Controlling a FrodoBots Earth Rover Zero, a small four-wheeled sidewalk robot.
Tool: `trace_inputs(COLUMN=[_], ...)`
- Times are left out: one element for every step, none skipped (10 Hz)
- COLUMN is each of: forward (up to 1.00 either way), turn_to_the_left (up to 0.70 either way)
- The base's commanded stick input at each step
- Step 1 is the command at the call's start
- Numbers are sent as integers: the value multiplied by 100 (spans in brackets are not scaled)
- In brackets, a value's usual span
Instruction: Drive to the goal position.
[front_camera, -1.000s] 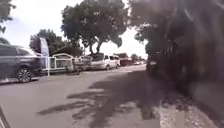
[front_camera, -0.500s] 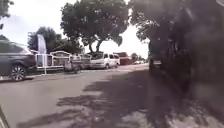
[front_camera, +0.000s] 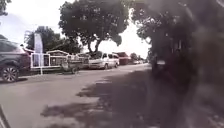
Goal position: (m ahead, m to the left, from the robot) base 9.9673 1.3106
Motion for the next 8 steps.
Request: trace_inputs(forward=[70,70,70,70,70,70,70,70], turn_to_the_left=[1,1,1,1,-1,-7,-34,-33])
